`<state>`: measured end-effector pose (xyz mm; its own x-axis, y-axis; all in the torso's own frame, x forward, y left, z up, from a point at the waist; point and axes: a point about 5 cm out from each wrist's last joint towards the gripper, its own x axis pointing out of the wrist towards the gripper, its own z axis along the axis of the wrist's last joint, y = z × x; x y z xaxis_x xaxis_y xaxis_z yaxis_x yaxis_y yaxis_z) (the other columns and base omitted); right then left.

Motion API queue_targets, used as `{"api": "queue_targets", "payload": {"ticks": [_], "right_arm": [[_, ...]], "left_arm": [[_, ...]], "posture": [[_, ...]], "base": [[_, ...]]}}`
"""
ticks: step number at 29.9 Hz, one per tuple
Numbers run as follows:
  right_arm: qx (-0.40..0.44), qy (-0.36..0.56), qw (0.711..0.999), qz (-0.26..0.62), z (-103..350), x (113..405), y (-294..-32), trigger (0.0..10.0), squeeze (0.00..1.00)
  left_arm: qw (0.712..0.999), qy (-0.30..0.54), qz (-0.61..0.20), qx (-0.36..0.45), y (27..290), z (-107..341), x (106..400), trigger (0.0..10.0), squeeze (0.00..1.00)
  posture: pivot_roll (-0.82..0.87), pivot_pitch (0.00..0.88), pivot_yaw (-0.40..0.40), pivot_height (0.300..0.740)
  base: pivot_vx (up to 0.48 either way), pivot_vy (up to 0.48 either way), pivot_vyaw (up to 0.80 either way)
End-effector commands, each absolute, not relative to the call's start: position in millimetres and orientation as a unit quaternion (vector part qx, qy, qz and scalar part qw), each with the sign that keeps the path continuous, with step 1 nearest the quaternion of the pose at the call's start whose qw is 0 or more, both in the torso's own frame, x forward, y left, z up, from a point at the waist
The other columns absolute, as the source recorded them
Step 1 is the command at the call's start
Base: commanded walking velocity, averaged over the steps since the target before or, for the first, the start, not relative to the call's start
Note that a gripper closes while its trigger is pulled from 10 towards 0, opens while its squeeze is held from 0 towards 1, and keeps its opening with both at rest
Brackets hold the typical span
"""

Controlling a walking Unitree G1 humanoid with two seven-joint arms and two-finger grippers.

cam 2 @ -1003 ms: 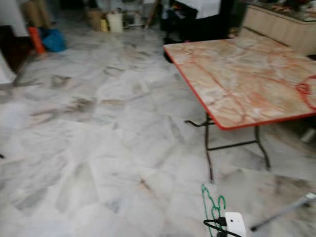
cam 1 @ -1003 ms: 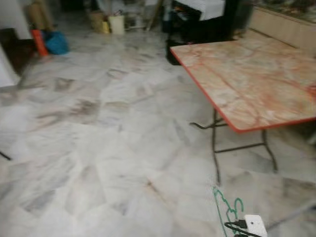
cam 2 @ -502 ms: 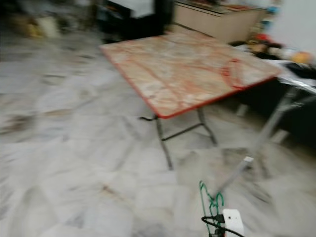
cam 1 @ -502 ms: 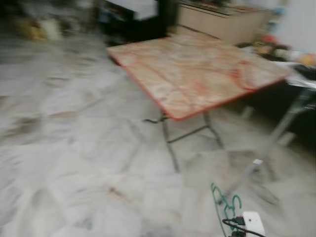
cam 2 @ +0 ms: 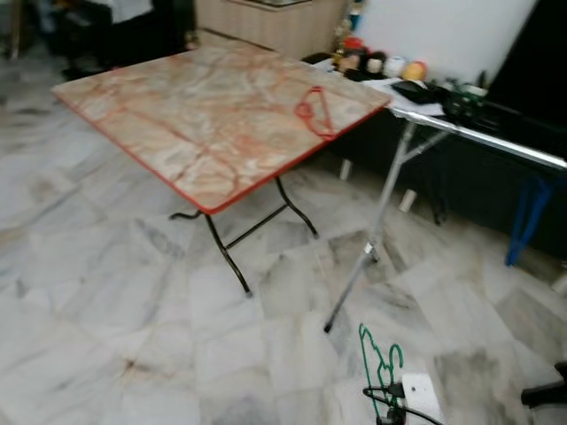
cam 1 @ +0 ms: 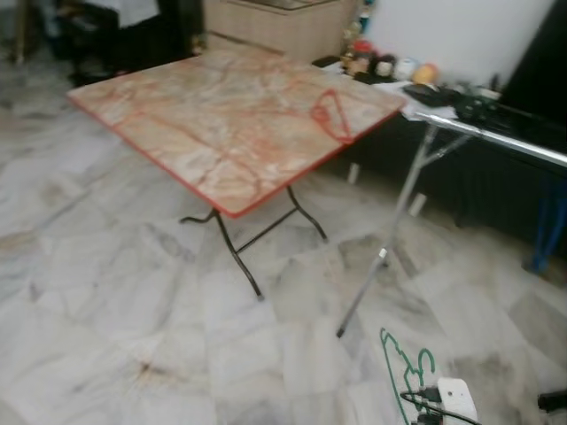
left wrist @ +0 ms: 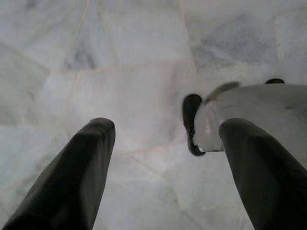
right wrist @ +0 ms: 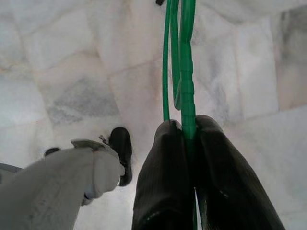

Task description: Hang hanger

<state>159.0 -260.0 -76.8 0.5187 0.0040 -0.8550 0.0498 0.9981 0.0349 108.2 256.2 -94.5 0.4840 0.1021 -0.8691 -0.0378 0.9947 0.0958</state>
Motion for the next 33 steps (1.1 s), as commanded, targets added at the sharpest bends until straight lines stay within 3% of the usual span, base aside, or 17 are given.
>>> {"api": "queue_targets", "payload": {"ticks": [1, 33], "right_arm": [[0.031, 0.488, 0.872, -0.015, -76.7, 159.9, -259.1, 10.0, 0.00], [0.029, 0.488, 0.872, -0.009, -76.2, 161.1, -258.9, 10.0, 0.00]], "left_arm": [[0.855, 0.515, 0.040, 0.035, 258.2, -95.5, 103.0, 10.0, 0.00], [0.855, 0.516, 0.035, 0.036, 257.6, -95.5, 104.2, 10.0, 0.00]], "posture": [[0.02, 0.000, -0.037, 0.716], [0.02, 0.000, -0.041, 0.716]], "base": [[0.000, 0.000, -0.74], [0.000, 0.000, -0.74]]}}
